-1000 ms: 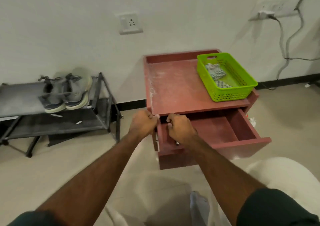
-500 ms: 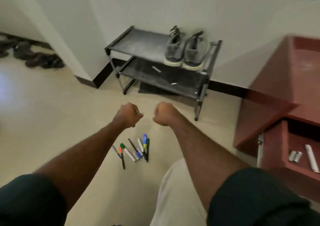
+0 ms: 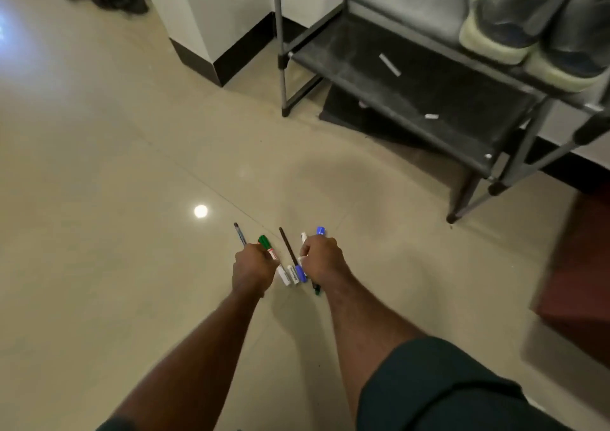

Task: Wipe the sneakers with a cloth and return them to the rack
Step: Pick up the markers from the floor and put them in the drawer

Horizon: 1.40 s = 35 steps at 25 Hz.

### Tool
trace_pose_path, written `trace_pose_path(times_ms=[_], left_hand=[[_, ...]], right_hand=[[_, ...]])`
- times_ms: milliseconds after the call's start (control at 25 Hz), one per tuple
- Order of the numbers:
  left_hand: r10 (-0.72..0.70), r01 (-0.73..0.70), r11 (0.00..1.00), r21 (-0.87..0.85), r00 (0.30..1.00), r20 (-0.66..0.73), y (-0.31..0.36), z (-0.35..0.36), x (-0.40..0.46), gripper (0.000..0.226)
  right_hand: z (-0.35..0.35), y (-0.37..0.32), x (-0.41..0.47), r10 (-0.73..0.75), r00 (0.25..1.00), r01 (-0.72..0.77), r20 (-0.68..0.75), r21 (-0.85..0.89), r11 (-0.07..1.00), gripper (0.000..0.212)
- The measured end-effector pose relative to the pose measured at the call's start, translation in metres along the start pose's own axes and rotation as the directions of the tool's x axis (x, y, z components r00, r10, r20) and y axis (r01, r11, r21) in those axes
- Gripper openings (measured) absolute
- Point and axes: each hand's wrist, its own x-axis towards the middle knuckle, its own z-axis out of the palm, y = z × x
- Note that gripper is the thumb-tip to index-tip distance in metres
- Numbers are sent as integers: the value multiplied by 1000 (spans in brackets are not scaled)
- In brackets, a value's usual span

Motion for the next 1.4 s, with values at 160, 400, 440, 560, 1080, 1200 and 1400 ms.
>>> trace_pose_path(times_ms=[160,400,440,560,1080,1200,1400], left_hand=[[-119,112,982,-155,992,-37,-29,46,2,17],[-119,108,925,-365,993,-7,-50,60,21,15],[-111,99,923,-372,994,-11,-53,61,23,14],[-109,84,919,-385,993,-44,-59,59,23,15],[-145,146,989,31,988,-52,-39,70,19,31],[-89,87,995,-55,996,-30,-50,67,25,27],[-25,16,971,-237,999,-35,-66,73,15,19]], right_hand=[[25,9,33,13,997,-22,-70,-133,991,18],[46,-19,48,-148,989,143,6,-315,938,26],[51,-18,47,-171,985,167,22,-367,915,28],[60,-12,47,-192,981,185,29,-438,879,30],[60,36,18,-57,989,43,-133,-104,994,19],[62,36,19,-134,984,105,-117,-231,967,25],[71,22,22,-60,991,31,-119,-228,973,29]])
